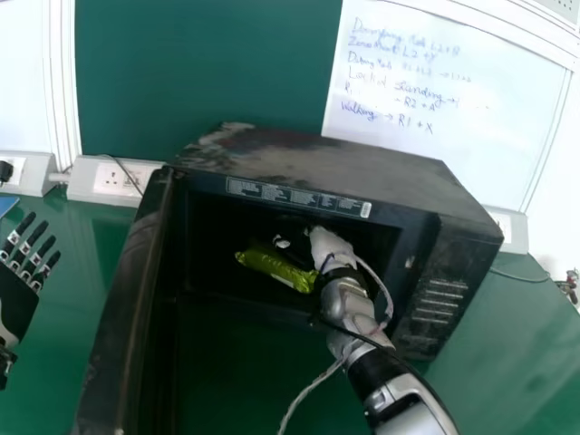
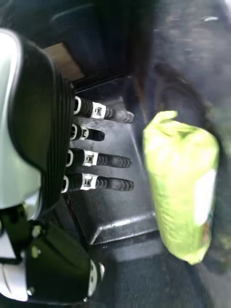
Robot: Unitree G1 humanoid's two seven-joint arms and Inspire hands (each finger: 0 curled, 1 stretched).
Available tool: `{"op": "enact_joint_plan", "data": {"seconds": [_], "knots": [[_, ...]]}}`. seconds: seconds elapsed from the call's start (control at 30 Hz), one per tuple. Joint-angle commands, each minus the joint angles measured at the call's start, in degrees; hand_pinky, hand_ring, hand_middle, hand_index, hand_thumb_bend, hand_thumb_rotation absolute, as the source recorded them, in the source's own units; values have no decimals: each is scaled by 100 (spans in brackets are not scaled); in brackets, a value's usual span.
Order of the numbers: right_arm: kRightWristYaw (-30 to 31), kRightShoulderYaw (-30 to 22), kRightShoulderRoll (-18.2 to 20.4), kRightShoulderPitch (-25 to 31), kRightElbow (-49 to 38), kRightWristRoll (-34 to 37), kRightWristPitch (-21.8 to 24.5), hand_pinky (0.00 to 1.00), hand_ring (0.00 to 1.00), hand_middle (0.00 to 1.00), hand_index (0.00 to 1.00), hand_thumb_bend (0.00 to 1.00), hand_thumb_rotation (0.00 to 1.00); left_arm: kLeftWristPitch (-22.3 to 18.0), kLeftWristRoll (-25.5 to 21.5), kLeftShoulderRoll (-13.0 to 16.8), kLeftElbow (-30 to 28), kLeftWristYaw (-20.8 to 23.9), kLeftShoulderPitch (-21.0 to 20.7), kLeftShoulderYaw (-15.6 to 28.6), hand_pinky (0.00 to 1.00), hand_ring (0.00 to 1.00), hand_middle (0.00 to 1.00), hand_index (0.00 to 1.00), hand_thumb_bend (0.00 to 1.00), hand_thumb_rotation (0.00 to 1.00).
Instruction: Put biscuit inside oven
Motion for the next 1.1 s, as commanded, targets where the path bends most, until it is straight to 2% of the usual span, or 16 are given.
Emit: {"op": "enact_joint_plan", "data": {"seconds": [0.0,0.07,0.23,0.27,0.33,0.43,0.53,0.63,0.67,0.8,0.83,1.07], "knots": [[8,-74,-6,224,-367,20,168,69,75,75,71,84,45,-27,-26,49,-31,32,-65,-28,100,100,96,95,38,27],[9,-107,-2,426,-695,26,276,67,74,74,68,84,44,-21,-15,53,-12,27,-84,-44,100,100,96,95,38,27],[64,-90,-14,940,-1565,-89,610,68,75,75,71,79,41,-12,-7,50,-5,77,-136,-70,100,100,96,95,40,26],[61,-91,-13,1043,-1730,-116,683,64,72,72,70,78,43,-30,0,45,3,42,-140,-71,100,100,96,95,40,26],[91,-105,-2,1239,-2072,-155,871,61,73,74,73,77,48,-45,14,50,14,3,-139,-66,100,100,96,96,38,26],[66,-89,0,1518,-2524,-262,1080,62,73,75,76,76,51,-36,-12,52,26,15,-145,-55,100,100,96,96,38,26],[44,-97,-12,1766,-2872,-351,1207,59,70,71,72,74,52,-19,10,70,47,17,-145,-57,100,100,96,96,40,26],[141,-123,-49,1996,-3305,-436,1358,63,73,75,76,72,55,-41,54,67,59,-27,-149,-65,100,100,95,96,40,26],[231,-131,-66,2054,-3485,-465,1465,70,78,80,81,71,57,-26,47,69,53,10,-154,-66,100,100,95,96,40,27],[410,-193,-115,2355,-4206,-583,1738,77,83,84,84,70,57,-39,75,68,94,-48,-174,-76,100,100,95,95,40,26],[453,-199,-134,2433,-4392,-630,1797,73,79,82,84,70,58,-36,66,64,101,-39,-184,-76,100,100,95,95,40,26],[780,-231,-399,2975,-5568,-969,1929,71,76,80,81,72,60,-55,149,74,183,-167,-187,-90,100,100,96,96,40,26]]}}
